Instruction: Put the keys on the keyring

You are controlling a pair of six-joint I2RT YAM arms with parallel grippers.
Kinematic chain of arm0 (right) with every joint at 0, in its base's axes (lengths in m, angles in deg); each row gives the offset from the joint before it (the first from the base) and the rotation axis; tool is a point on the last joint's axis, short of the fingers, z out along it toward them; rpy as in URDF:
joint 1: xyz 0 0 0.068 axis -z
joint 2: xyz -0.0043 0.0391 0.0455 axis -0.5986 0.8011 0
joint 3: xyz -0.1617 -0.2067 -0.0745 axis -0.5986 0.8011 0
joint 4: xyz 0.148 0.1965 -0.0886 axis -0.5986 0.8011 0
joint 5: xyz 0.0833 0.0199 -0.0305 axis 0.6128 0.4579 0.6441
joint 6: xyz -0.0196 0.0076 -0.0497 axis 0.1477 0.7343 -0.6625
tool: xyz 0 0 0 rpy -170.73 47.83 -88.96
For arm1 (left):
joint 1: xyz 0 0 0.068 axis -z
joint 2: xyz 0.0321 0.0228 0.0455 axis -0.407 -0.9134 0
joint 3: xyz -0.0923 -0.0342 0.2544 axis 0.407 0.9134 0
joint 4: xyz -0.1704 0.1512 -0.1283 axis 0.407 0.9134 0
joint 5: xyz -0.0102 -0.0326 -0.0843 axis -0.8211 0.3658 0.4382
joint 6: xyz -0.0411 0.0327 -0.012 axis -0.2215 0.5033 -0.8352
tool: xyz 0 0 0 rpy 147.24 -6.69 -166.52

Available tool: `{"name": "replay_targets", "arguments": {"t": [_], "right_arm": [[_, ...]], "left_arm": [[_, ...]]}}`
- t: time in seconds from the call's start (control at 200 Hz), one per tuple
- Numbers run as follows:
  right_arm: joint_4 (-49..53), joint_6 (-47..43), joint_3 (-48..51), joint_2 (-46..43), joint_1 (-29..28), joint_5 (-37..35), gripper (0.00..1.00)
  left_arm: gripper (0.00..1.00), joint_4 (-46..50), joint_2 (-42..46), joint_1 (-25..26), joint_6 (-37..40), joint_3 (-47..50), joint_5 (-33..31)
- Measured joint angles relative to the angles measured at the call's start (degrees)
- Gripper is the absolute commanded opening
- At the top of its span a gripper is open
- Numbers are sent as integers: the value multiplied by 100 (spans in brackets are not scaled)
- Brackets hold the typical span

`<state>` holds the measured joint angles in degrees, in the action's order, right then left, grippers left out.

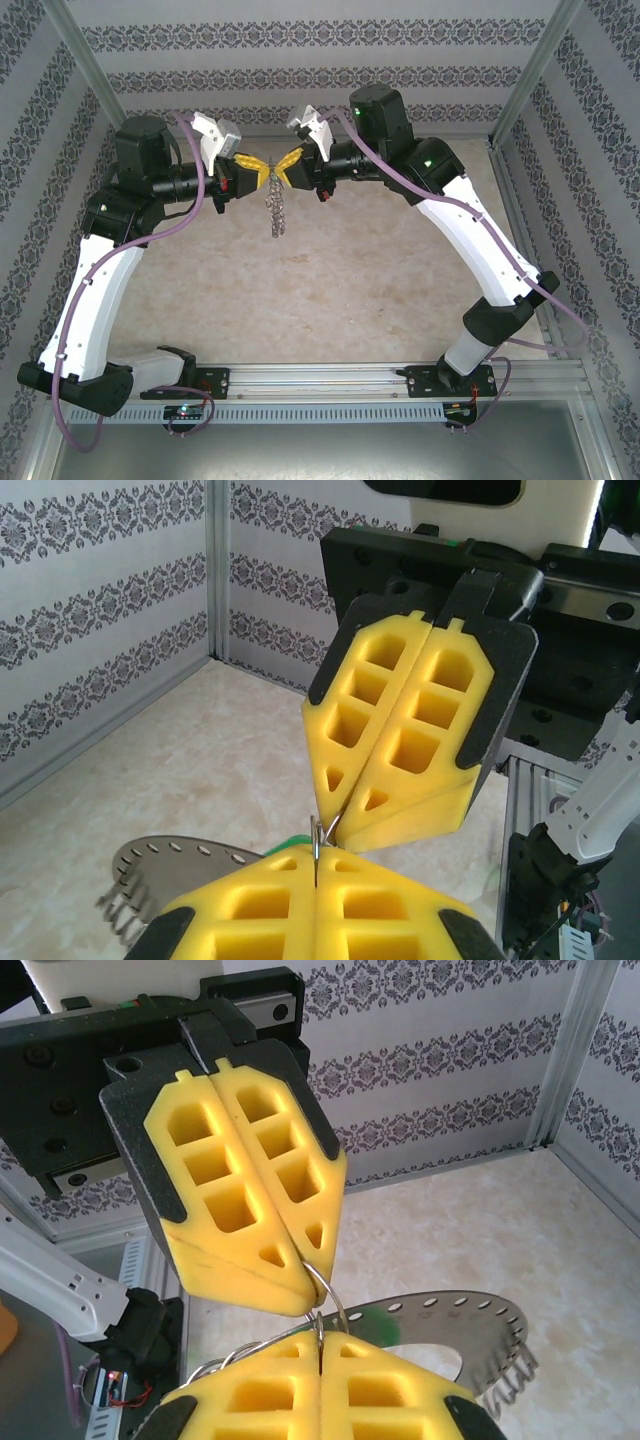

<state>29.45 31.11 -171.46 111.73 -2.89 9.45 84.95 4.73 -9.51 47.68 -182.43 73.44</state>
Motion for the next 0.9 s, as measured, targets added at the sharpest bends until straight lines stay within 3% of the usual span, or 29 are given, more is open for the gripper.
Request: {"name": "replay_targets", "arguments": {"t": [0.904], "right_arm": [[352,496,-535,332,22,-61,0]], "left_arm": [[0,48,96,0,173,55,-238]]}}
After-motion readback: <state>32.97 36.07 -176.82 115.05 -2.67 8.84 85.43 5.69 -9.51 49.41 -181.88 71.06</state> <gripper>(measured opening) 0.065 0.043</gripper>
